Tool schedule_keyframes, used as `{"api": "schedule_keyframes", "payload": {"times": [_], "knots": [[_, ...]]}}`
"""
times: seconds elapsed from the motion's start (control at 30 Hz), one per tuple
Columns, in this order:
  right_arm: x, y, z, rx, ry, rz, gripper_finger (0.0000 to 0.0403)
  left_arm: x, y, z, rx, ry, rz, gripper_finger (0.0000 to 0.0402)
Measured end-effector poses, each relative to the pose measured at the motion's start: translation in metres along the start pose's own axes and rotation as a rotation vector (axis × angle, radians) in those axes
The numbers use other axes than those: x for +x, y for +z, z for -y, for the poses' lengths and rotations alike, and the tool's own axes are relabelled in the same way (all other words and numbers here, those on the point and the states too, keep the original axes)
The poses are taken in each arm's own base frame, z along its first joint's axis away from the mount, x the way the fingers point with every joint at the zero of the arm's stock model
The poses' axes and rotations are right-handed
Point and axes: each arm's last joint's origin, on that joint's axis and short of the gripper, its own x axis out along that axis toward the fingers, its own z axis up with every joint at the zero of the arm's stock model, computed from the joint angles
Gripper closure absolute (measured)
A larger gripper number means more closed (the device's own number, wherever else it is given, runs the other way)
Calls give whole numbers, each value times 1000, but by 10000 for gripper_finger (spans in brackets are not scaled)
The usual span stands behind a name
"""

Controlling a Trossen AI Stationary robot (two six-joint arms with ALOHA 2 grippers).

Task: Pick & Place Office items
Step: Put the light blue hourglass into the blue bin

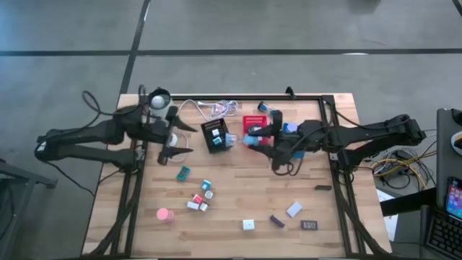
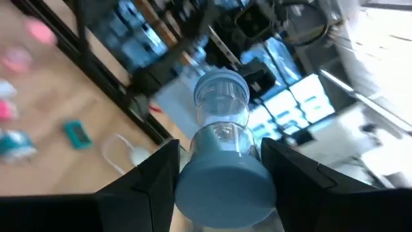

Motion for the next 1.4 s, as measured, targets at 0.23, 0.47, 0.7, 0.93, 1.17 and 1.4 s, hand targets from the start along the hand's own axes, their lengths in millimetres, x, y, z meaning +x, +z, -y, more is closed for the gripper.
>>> {"api": "schedule_keyframes", "payload": {"times": [0.23,0.47,0.7,0.93,1.17,1.4], "knots": [[-25,-4,2,152,75,25,211,-20,-26,9,40,-2,-32,312],[-48,-21,-10,289,98,119,211,-24,-63,15,71,4,-57,389],[-73,-54,-40,358,44,124,211,-36,-93,18,103,83,12,395],[-95,-80,-62,419,-47,108,211,-47,-98,21,57,122,56,398],[-119,-89,-65,500,-108,166,211,-57,-106,25,28,124,48,398],[-133,-104,-80,563,-142,176,211,-61,-120,28,21,144,54,393]]}}
